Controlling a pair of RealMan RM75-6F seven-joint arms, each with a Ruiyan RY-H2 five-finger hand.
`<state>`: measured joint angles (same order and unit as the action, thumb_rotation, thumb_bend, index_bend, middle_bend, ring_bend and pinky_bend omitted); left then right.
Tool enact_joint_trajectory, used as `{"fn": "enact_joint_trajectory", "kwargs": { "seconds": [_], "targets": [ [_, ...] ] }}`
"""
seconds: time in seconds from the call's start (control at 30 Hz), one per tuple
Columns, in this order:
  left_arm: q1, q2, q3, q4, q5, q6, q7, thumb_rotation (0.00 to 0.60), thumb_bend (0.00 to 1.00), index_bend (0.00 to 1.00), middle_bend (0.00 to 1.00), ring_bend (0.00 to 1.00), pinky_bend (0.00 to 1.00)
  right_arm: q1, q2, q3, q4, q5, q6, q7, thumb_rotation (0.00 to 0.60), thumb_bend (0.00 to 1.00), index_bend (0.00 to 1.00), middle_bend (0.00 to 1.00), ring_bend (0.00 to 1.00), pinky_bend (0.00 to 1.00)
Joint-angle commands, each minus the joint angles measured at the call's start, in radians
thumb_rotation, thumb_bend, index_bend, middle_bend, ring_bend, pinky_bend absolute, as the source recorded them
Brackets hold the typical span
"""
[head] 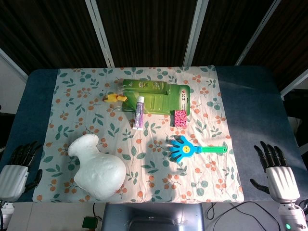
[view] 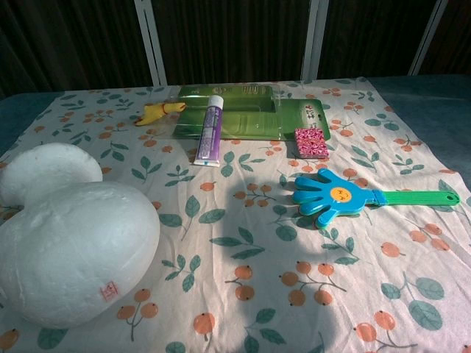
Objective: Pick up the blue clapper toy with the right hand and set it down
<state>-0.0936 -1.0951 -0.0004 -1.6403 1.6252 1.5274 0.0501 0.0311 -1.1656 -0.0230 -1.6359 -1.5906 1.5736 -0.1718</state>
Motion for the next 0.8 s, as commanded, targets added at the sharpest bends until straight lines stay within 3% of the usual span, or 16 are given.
{"fn": "enact_joint_trajectory", "kwargs": {
  "seconds": [0.03, 0.2, 0.37, 0.57, 0.7, 0.8],
  "targets": [
    [0.002, 0.004, 0.003, -0.001, 0.0, 0.0, -0.003, 0.6, 0.49, 0.02, 0.0, 0.0, 0.08, 0.005, -0.014, 0.008, 0.007, -0.008, -0.001, 0.0, 0.6, 0.18, 0.0, 0.0, 0.0, 0.0],
    [0.009, 0.013, 0.006, -0.007, -0.001, 0.008, -0.008, 0.6, 0.49, 0.02, 0.0, 0.0, 0.08, 0.048, -0.072, 0.045, 0.075, 0.021, -0.062, 0.019, 0.6, 0.18, 0.0, 0.0, 0.0, 0.0],
    [0.015, 0.025, 0.014, -0.01, 0.014, 0.019, -0.027, 0.6, 0.49, 0.02, 0.0, 0.0, 0.08, 0.159, -0.133, 0.101, 0.168, 0.116, -0.261, 0.072, 0.6, 0.18, 0.01, 0.0, 0.0, 0.0],
    [0.021, 0.035, 0.018, -0.006, 0.023, 0.031, -0.054, 0.6, 0.49, 0.02, 0.0, 0.0, 0.08, 0.266, -0.242, 0.133, 0.28, 0.187, -0.426, 0.029, 0.6, 0.28, 0.25, 0.0, 0.0, 0.0],
    [0.023, 0.04, 0.023, -0.004, 0.031, 0.035, -0.065, 0.6, 0.49, 0.02, 0.0, 0.0, 0.08, 0.3, -0.307, 0.131, 0.344, 0.203, -0.472, 0.004, 0.6, 0.33, 0.39, 0.0, 0.0, 0.0],
    [0.023, 0.044, 0.026, -0.005, 0.038, 0.034, -0.069, 0.6, 0.49, 0.02, 0.0, 0.0, 0.08, 0.318, -0.348, 0.145, 0.383, 0.225, -0.489, 0.018, 0.6, 0.37, 0.44, 0.0, 0.0, 0.0]
  ]
}}
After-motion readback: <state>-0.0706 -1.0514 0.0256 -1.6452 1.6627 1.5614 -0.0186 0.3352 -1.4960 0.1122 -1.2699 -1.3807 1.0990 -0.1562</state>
